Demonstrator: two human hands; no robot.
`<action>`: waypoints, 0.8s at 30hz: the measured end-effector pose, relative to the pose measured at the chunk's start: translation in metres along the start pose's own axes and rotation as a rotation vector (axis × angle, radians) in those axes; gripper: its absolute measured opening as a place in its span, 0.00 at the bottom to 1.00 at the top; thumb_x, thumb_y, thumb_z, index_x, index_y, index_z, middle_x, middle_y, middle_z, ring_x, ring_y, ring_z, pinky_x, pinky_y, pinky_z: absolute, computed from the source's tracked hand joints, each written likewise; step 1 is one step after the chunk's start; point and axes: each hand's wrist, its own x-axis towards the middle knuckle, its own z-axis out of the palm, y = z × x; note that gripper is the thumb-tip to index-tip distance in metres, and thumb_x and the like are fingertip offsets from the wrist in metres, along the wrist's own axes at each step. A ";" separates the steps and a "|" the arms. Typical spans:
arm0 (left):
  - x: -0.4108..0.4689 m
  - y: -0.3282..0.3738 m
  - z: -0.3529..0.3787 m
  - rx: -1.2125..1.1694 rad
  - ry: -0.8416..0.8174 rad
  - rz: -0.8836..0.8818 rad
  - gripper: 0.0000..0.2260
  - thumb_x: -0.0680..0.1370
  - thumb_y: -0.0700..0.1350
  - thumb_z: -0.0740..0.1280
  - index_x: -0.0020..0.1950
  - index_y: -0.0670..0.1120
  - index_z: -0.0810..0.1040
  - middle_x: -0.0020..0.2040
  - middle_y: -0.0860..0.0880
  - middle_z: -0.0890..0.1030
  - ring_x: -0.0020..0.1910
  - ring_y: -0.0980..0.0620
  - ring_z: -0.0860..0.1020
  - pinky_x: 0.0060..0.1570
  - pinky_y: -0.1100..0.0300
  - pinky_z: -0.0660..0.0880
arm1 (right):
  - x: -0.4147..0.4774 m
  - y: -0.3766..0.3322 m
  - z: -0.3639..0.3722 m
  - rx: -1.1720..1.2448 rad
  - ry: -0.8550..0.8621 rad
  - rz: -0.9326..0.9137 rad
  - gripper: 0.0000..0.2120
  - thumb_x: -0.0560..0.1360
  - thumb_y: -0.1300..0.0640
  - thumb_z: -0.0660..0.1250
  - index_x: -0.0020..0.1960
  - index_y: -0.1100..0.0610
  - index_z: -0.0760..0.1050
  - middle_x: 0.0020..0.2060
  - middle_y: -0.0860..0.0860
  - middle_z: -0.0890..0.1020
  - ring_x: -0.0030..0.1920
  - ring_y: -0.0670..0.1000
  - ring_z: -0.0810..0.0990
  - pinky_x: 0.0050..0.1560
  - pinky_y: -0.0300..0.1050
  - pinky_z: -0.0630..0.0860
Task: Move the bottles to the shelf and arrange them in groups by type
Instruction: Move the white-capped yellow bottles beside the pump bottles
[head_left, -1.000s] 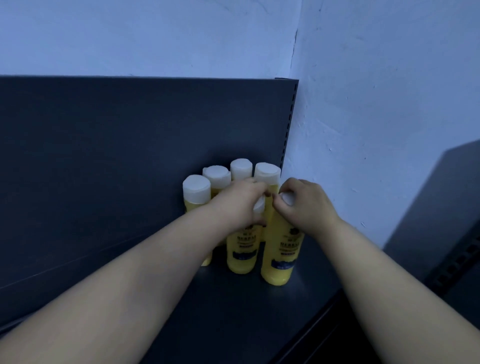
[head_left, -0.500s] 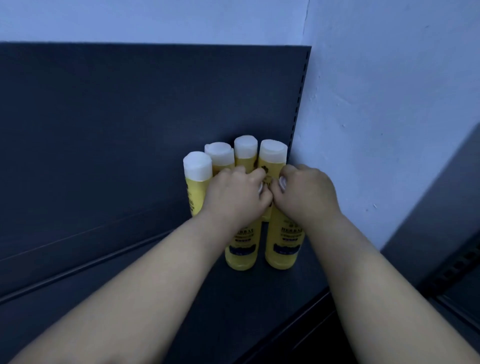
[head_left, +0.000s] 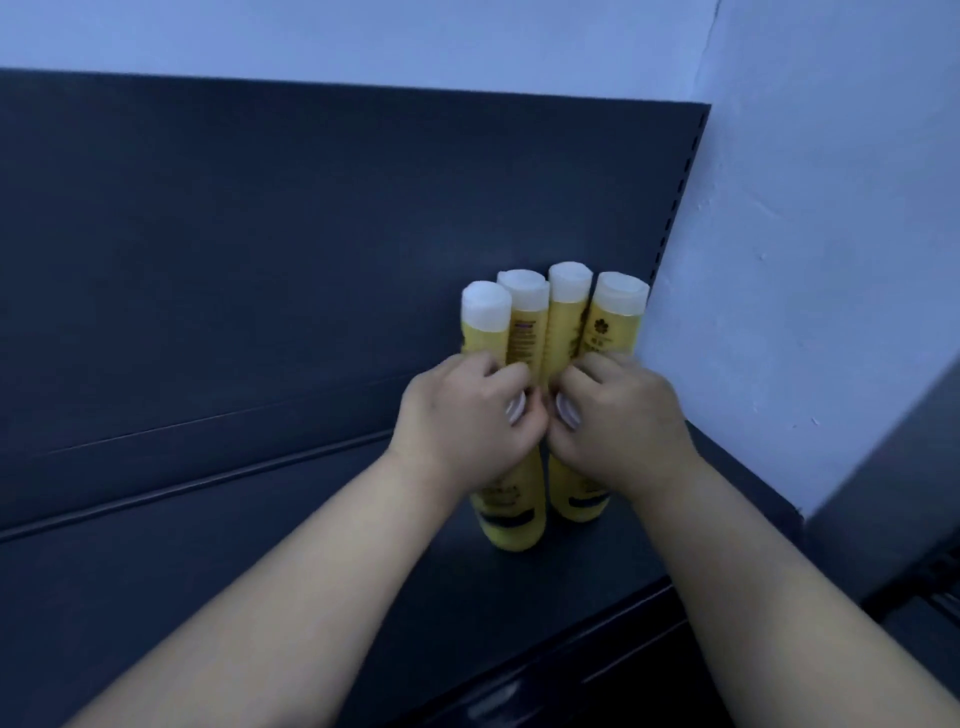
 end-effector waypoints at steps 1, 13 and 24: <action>-0.007 -0.005 -0.014 0.005 -0.005 -0.011 0.14 0.71 0.51 0.61 0.31 0.47 0.79 0.27 0.50 0.74 0.25 0.48 0.74 0.22 0.63 0.67 | 0.002 -0.016 -0.003 0.064 0.007 0.005 0.11 0.68 0.53 0.62 0.33 0.58 0.77 0.30 0.53 0.78 0.31 0.55 0.76 0.31 0.38 0.65; -0.161 -0.114 -0.280 0.327 -0.035 -0.137 0.17 0.75 0.52 0.57 0.32 0.49 0.80 0.30 0.53 0.80 0.29 0.50 0.79 0.24 0.63 0.67 | 0.025 -0.320 -0.040 0.479 0.119 -0.147 0.11 0.69 0.53 0.59 0.32 0.56 0.76 0.28 0.50 0.77 0.31 0.53 0.76 0.26 0.46 0.74; -0.268 -0.191 -0.428 0.577 -0.024 -0.224 0.18 0.75 0.51 0.57 0.28 0.48 0.76 0.26 0.52 0.76 0.26 0.50 0.75 0.24 0.65 0.60 | 0.027 -0.513 -0.051 0.707 0.084 -0.218 0.12 0.69 0.51 0.60 0.35 0.55 0.79 0.30 0.47 0.78 0.33 0.50 0.78 0.28 0.41 0.74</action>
